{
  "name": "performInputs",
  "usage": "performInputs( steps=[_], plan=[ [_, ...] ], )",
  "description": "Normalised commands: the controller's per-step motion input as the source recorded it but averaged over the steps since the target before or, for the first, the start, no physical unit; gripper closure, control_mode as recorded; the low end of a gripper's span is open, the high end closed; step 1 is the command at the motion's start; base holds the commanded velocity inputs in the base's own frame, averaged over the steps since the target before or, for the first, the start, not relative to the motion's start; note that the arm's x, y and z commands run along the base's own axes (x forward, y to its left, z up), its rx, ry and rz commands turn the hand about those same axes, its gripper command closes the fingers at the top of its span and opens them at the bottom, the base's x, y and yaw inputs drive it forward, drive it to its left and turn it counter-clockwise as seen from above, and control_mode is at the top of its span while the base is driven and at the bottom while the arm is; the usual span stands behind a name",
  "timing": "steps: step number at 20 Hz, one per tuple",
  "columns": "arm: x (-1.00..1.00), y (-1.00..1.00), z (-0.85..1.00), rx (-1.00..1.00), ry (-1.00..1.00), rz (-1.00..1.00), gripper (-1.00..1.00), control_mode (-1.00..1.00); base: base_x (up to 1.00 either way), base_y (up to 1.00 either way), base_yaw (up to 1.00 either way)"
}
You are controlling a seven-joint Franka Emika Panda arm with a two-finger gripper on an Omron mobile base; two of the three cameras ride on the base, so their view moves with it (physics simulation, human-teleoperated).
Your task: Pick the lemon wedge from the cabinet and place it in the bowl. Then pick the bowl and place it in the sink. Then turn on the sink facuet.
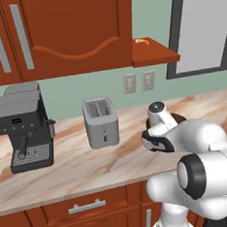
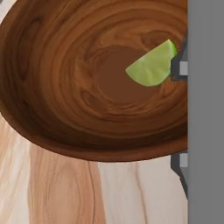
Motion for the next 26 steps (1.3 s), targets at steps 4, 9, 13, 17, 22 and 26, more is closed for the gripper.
performInputs(
  steps=[4, 9, 13, 17, 22, 26],
  plan=[
    [0.00, 0.00, 0.00, 0.00, 0.00, 0.00, 1.00, -1.00, 0.00, 0.00, 0.00],
    [-0.13, 0.04, 0.01, -0.04, 0.00, 0.00, 1.00, -1.00, 0.00, 0.00, 0.00],
    [-0.47, 0.10, 0.50, -0.12, -0.09, 0.06, 1.00, -1.00, 0.00, 0.00, 0.00],
    [-0.80, 0.05, 0.88, -0.13, -0.13, 0.13, 1.00, -1.00, 0.00, 0.00, 0.00],
    [-0.80, 0.18, 1.00, -0.13, -0.05, 0.13, 1.00, -1.00, 0.00, 0.00, 0.00],
    [-0.84, 0.00, 0.91, -0.01, 0.00, 0.20, 1.00, -1.00, 0.00, 0.00, 0.00]
  ],
)
